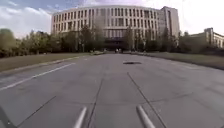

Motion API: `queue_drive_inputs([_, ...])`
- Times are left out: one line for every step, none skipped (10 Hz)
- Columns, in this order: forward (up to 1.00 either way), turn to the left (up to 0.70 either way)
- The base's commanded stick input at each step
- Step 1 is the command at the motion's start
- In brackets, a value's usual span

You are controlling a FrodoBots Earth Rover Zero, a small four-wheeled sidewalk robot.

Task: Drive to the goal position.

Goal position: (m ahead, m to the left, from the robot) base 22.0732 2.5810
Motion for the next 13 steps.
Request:
queue_drive_inputs([0.70, 0.00])
queue_drive_inputs([0.70, 0.00])
queue_drive_inputs([0.70, 0.00])
queue_drive_inputs([0.70, 0.00])
queue_drive_inputs([0.70, 0.00])
queue_drive_inputs([0.70, 0.00])
queue_drive_inputs([0.70, 0.00])
queue_drive_inputs([0.70, 0.00])
queue_drive_inputs([0.70, 0.00])
queue_drive_inputs([0.70, 0.00])
queue_drive_inputs([0.70, -0.01])
queue_drive_inputs([0.70, -0.07])
queue_drive_inputs([0.70, -0.14])
